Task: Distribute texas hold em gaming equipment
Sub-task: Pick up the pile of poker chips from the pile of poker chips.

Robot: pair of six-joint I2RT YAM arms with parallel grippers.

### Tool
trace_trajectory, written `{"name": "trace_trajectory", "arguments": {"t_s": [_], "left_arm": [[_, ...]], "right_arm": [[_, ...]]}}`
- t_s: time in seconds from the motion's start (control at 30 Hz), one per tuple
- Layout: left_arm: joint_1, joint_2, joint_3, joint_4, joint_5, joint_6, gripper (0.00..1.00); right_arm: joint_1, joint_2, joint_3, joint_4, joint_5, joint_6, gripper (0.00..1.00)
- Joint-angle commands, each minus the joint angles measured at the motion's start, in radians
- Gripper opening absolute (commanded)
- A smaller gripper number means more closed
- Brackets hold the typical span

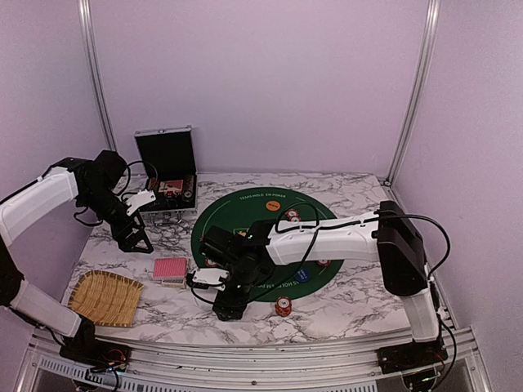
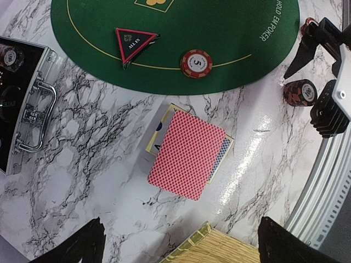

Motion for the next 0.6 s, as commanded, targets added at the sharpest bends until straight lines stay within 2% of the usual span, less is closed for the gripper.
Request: {"name": "trace_trajectory", "arguments": {"t_s": [0.0, 0.57], "left_arm": [[0.007, -0.022, 0.006, -0.022, -0.001, -0.008, 0.99], [0.005, -0.009, 0.007, -0.023, -0.007, -0.008, 0.99]], "right_arm": [[0.007, 0.011, 0.037, 0.003, 0.020, -0.005, 0.73], [0.007, -0.024, 0.018, 0.001, 0.032, -0.001, 0.44]]}}
